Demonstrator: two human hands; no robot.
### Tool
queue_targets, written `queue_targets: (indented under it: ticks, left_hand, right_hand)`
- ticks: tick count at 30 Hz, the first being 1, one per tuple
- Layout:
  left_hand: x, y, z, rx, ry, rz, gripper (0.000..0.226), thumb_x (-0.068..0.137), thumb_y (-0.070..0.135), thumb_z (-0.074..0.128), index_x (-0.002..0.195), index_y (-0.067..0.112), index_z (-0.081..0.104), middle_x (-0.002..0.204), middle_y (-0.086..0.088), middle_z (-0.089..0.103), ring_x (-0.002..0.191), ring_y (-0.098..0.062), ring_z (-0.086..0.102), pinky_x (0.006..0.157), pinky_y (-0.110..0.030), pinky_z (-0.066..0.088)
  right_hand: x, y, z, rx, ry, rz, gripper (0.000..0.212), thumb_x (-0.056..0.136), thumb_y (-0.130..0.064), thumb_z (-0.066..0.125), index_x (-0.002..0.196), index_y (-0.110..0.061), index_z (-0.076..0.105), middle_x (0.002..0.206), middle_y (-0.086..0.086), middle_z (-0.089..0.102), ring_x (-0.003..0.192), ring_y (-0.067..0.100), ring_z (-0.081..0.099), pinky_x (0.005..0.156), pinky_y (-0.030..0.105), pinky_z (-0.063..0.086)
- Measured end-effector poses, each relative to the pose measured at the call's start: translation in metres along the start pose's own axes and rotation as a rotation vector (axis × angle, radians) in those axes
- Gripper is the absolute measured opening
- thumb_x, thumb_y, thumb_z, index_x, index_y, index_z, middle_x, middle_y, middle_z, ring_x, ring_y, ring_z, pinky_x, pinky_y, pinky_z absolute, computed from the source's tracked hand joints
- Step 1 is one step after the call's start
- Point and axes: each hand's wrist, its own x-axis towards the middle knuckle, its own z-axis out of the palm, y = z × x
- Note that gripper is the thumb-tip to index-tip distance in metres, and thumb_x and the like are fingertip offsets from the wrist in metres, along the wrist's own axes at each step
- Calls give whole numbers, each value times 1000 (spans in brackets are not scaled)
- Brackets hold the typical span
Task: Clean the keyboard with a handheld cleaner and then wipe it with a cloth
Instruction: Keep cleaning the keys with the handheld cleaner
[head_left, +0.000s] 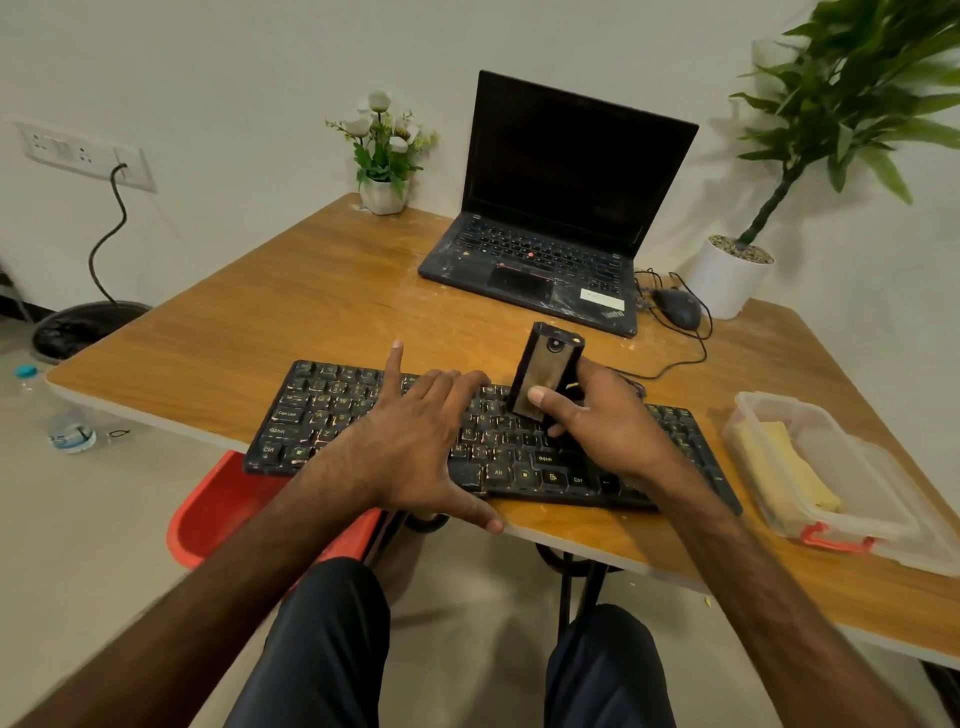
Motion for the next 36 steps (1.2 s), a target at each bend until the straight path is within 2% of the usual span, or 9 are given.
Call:
queue_targets:
  ticks: [3, 8, 10, 12, 14, 18, 27, 33, 36]
  left_hand:
    - [0, 0, -1, -4, -6, -3, 143, 50, 105, 36, 154, 14, -2, 160, -5, 26, 150, -21, 22, 115, -66, -16]
    - [0, 0, 0, -6, -8, -3, 143, 51, 105, 38, 154, 14, -1, 160, -5, 25, 150, -21, 21, 114, -66, -18]
    - [-1, 0, 0, -19, -1, -1, 143, 50, 105, 38, 154, 15, 0, 159, -5, 28, 149, -20, 23, 114, -66, -19]
    - [-1, 0, 0, -20, 5, 1, 142, 51, 105, 39, 154, 15, 0, 158, -5, 29, 149, -21, 24, 114, -66, -19]
    - [-1, 0, 0, -13, 13, 4, 141, 52, 105, 39, 153, 16, -1, 158, -5, 29, 149, -21, 24, 114, -66, -20]
    - [-2, 1, -1, -11, -5, -1, 140, 52, 104, 40, 153, 17, -4, 160, -5, 25, 151, -21, 20, 114, -66, -20]
    - [1, 1, -1, 0, -15, -4, 141, 51, 104, 39, 153, 17, -5, 159, -5, 25, 150, -21, 21, 113, -66, -21]
    - [1, 1, -2, -10, -35, -14, 143, 48, 104, 35, 154, 17, -6, 161, -5, 24, 151, -21, 19, 113, -67, -21]
    - [0, 1, -7, -84, -83, -20, 141, 50, 103, 32, 154, 20, -13, 165, -8, 18, 153, -22, 13, 113, -66, -22]
  right_hand:
    - [0, 1, -8, 45, -31, 9, 33, 94, -32, 63, 125, -22, 58, 110, -8, 68, 82, 11, 71, 86, 43, 57]
    - [2, 1, -12, 43, 189, -60, 42, 89, -45, 66, 118, -14, 66, 98, -6, 73, 73, 7, 72, 68, 31, 61]
    - [3, 1, -13, 10, 237, -105, 43, 90, -47, 65, 117, -13, 67, 96, -6, 73, 69, 3, 70, 60, 18, 55]
    - [3, 0, -12, 1, 252, -133, 42, 90, -47, 65, 116, -13, 67, 94, -6, 72, 68, 0, 69, 56, 13, 51]
    - [3, -2, -11, -35, 274, -153, 45, 90, -51, 63, 116, -15, 68, 96, -7, 72, 77, 1, 68, 62, 16, 54]
    - [5, -4, -9, -1, 333, -149, 42, 90, -51, 63, 113, -17, 70, 96, -6, 72, 86, 12, 68, 74, 38, 59]
    - [8, 6, -1, 0, 396, -163, 44, 86, -57, 63, 101, -17, 72, 87, -3, 73, 77, 16, 70, 66, 44, 59]
    - [9, 3, 5, 41, 417, -169, 24, 89, -47, 67, 103, -28, 68, 84, -14, 69, 76, 7, 69, 65, 34, 60]
    - [8, 2, 2, 21, 365, -184, 32, 89, -45, 66, 112, -22, 69, 89, -19, 66, 82, -2, 65, 67, 15, 54]
